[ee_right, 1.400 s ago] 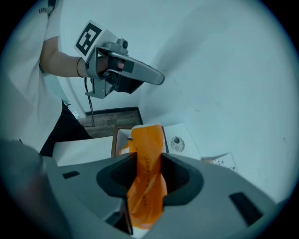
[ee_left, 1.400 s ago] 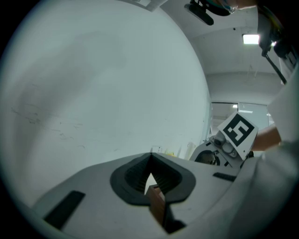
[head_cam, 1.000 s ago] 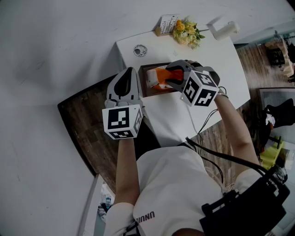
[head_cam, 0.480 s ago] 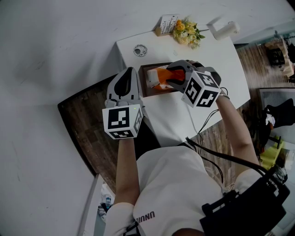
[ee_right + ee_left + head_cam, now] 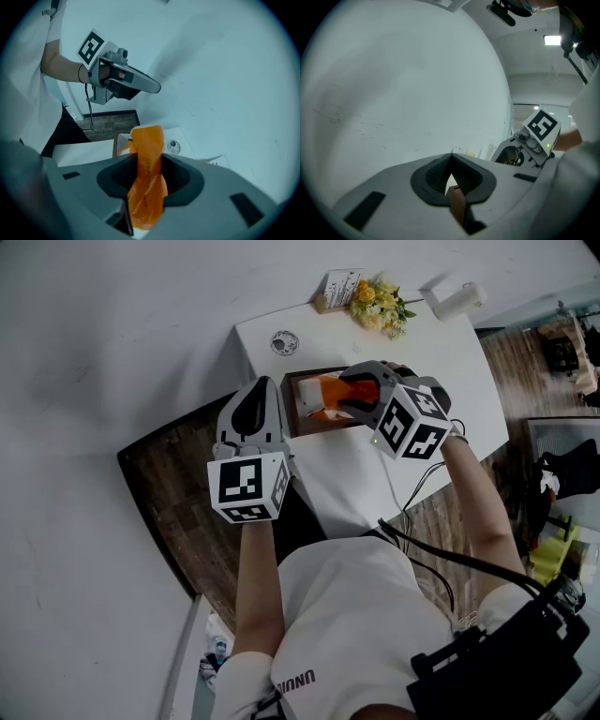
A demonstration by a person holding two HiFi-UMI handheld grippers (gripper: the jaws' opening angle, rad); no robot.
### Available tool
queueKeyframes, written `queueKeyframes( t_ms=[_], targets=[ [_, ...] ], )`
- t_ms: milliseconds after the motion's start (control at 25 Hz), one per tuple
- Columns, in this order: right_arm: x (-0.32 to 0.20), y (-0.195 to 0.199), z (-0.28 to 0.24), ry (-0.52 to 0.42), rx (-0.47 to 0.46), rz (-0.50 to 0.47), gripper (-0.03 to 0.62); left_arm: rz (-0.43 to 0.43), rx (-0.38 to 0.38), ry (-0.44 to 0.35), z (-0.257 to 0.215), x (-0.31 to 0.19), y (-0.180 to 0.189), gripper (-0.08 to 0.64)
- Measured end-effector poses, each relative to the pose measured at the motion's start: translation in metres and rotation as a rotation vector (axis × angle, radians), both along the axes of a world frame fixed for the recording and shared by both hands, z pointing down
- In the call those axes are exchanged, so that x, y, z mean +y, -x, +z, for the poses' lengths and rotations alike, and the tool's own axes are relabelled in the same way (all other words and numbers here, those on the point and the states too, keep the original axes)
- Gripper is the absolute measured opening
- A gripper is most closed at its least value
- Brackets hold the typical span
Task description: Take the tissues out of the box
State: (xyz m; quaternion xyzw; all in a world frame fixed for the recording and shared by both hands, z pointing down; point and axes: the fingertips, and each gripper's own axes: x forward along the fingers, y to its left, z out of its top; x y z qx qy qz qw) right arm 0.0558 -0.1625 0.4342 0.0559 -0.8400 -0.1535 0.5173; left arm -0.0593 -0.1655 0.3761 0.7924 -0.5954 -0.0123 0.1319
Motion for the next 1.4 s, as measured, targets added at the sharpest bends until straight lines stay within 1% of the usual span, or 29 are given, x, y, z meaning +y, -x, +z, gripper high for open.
queueKeyframes(
  t_ms=[240,960,1400],
  targets=[
    [-0.001,-0.002,-0.005,-0.004,-0.021,0.017,0.163,-0.004,0.002,0.001,0.0,0.001,0.0,0.014],
    [-0.014,-0.007,-0.026,-0.002,-0.131,0.105,0.163,-0.007,0.003,-0.002,-0.001,0.001,0.001,0.014],
    [-0.015,-0.01,-0.038,0.015,-0.19,0.141,0.163,-0.007,0.003,-0.004,-0.003,0.002,0.001,0.014]
  ],
)
